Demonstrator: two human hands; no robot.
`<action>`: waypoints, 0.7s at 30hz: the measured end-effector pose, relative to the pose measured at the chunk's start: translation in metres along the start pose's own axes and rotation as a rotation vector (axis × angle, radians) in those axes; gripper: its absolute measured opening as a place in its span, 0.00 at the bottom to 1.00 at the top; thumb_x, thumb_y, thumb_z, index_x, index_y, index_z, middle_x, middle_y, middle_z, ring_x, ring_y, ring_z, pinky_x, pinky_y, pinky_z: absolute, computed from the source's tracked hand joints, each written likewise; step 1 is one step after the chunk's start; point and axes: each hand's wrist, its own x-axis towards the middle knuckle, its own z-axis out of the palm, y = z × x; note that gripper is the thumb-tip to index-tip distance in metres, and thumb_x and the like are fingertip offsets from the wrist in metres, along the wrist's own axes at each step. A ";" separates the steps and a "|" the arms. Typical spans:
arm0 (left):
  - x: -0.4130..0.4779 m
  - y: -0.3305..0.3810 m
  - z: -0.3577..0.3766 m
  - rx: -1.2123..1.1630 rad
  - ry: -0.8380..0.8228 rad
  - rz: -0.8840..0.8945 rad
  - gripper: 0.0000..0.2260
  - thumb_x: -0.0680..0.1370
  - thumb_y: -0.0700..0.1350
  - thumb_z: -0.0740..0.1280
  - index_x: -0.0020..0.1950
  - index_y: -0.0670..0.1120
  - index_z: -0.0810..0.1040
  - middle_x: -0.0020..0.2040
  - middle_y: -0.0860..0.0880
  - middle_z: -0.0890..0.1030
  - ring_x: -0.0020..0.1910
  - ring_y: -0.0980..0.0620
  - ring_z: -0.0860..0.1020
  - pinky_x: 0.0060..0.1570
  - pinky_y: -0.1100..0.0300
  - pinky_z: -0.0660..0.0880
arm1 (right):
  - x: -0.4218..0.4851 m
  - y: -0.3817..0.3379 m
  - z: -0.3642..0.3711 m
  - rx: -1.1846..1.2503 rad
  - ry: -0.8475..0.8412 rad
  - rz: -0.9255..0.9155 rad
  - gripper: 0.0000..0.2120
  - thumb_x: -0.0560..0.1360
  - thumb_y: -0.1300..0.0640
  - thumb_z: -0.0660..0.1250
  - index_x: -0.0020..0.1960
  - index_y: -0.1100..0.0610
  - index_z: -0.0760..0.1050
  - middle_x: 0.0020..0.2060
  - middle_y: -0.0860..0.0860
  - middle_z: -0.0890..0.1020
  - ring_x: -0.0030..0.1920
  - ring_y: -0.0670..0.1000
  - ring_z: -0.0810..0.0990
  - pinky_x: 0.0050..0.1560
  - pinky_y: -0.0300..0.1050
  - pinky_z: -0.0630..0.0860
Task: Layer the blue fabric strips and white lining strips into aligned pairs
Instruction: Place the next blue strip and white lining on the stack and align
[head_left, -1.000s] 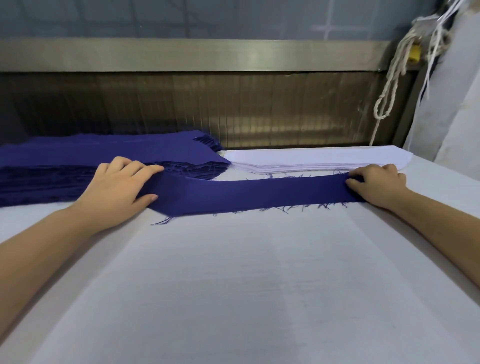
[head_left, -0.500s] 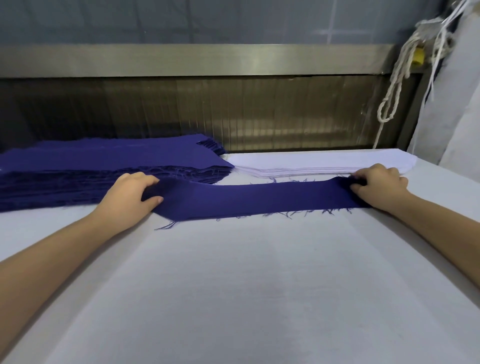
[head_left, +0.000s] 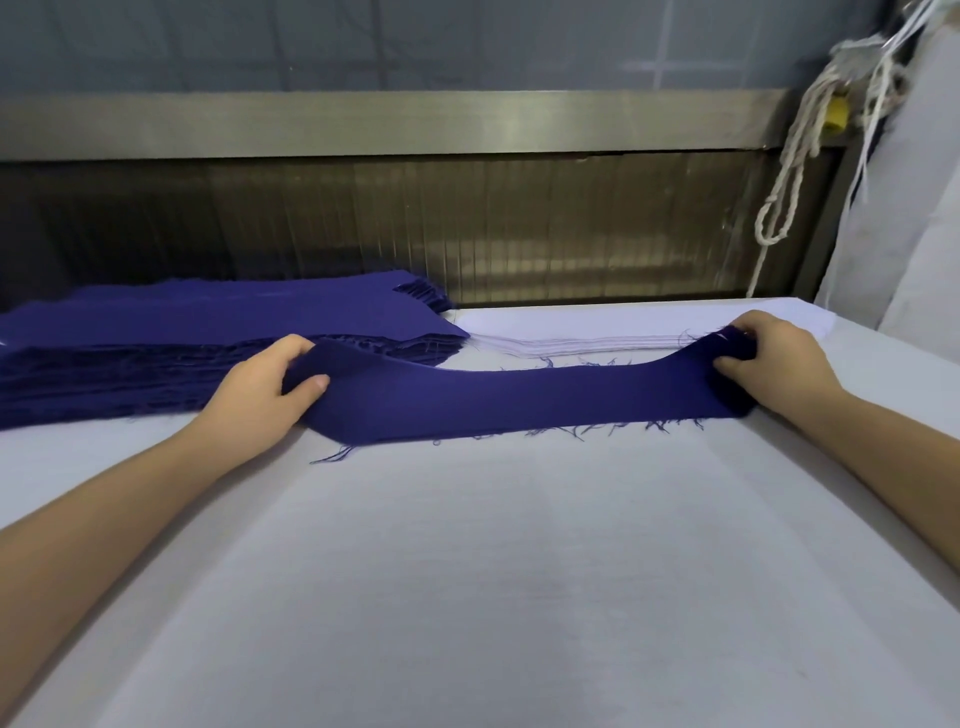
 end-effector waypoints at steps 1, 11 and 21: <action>0.000 -0.001 -0.001 -0.020 -0.002 -0.004 0.12 0.79 0.42 0.64 0.61 0.43 0.73 0.57 0.49 0.77 0.54 0.49 0.75 0.51 0.58 0.68 | 0.000 0.001 0.000 0.006 0.009 -0.001 0.16 0.72 0.63 0.69 0.59 0.63 0.73 0.53 0.61 0.79 0.53 0.61 0.75 0.48 0.46 0.67; 0.000 -0.002 0.001 -0.504 -0.063 -0.142 0.09 0.73 0.37 0.71 0.47 0.51 0.81 0.40 0.58 0.84 0.39 0.60 0.82 0.34 0.71 0.75 | 0.003 0.006 0.000 0.074 0.053 -0.059 0.06 0.75 0.62 0.66 0.47 0.65 0.79 0.41 0.60 0.81 0.42 0.56 0.72 0.42 0.45 0.64; 0.002 -0.006 0.004 -0.651 0.007 -0.233 0.07 0.74 0.36 0.70 0.45 0.48 0.81 0.40 0.54 0.85 0.39 0.54 0.83 0.36 0.63 0.79 | 0.004 0.007 0.004 0.082 0.063 -0.068 0.09 0.78 0.64 0.60 0.52 0.66 0.78 0.46 0.62 0.81 0.44 0.57 0.72 0.45 0.45 0.65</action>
